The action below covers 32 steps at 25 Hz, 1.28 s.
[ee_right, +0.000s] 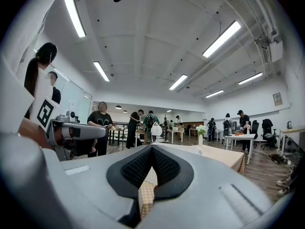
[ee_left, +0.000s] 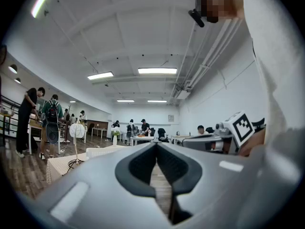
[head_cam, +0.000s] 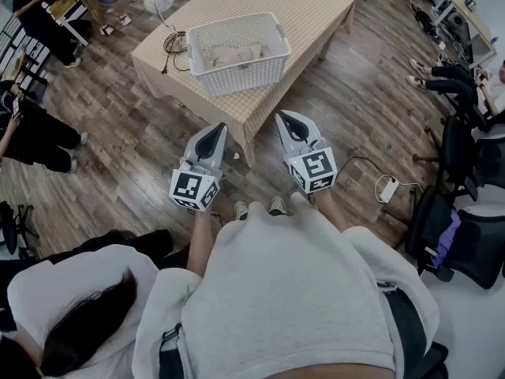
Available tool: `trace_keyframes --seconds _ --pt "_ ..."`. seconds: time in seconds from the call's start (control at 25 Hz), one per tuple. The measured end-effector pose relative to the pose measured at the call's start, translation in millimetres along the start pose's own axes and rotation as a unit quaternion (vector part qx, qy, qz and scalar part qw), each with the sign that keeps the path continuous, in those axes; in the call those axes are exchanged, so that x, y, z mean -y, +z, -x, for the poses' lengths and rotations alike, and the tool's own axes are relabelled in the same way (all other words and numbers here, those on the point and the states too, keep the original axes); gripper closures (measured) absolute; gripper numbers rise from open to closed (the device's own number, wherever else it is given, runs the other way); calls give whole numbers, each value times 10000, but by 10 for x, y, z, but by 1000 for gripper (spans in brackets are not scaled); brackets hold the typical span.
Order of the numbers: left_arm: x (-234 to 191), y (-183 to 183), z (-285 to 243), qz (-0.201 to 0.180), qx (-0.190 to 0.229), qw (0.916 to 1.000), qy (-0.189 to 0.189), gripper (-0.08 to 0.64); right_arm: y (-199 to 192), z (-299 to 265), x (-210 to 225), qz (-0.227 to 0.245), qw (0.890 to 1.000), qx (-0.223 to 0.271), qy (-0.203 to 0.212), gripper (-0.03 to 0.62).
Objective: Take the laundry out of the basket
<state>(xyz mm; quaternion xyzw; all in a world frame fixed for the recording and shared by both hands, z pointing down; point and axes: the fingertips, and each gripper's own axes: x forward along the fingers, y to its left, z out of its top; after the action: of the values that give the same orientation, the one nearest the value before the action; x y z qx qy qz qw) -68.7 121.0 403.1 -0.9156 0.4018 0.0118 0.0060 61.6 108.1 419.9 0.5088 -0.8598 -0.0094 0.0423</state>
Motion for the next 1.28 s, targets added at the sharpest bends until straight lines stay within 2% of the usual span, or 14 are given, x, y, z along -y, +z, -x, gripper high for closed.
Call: trace_keyframes --seconds 0.64,1.28 --pt "83 -31 -23 0 -37 10000 37 554 -19 57 31 -55 9999 52 129 595" --pt "336 -116 -232 1 -146 9993 347 554 -188 204 325 -5 9989 6 462 594"
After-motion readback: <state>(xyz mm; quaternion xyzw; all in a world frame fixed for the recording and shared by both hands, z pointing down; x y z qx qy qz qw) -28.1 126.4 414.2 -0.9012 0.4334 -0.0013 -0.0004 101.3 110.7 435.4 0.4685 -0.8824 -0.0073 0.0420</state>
